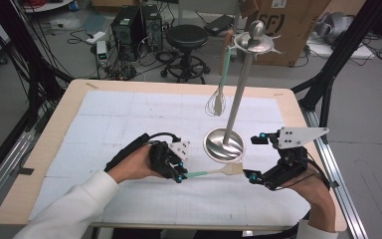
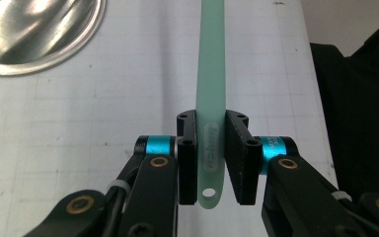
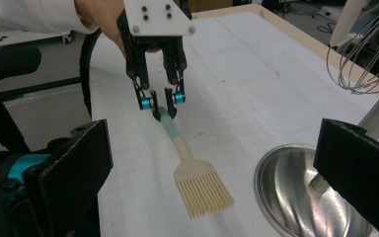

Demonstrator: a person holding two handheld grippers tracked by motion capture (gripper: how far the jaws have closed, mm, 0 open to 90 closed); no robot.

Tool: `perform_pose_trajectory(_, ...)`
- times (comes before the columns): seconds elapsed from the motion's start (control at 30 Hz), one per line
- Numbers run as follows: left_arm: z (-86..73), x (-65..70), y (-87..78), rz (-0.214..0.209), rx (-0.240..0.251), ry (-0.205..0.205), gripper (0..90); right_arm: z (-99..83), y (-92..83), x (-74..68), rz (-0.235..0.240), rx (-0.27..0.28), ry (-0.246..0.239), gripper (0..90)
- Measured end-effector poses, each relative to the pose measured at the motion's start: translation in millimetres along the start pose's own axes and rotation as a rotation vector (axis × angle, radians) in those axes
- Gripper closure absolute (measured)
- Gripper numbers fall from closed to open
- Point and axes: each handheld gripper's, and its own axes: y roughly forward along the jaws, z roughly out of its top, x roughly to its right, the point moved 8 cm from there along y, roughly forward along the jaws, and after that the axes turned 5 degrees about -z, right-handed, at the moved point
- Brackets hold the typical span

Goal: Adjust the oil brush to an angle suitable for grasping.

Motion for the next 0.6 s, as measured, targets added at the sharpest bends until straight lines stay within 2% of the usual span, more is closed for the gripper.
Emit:
perform_pose_trajectory(0.3,9.9,-3.3,29.7,-0.008,0.016,0.018,76.6,-2.3,-0.5,0.4,-0.003,-0.003,0.008,0.2)
perform_pose_trajectory(0.33,10.6,-4.6,32.3,0.001,0.016,0.015,76.5,-2.3,-0.3,0.3,-0.001,-0.003,0.010,0.2)
perform_pose_trajectory(0.47,13.6,-8.0,40.0,-0.004,0.031,0.010,76.6,-2.9,1.2,0.7,0.000,-0.005,0.006,0.2)
perform_pose_trajectory(0.6,10.4,-8.8,45.6,-0.005,0.006,0.011,76.5,-2.9,0.6,0.5,0.001,-0.005,0.012,0.2)
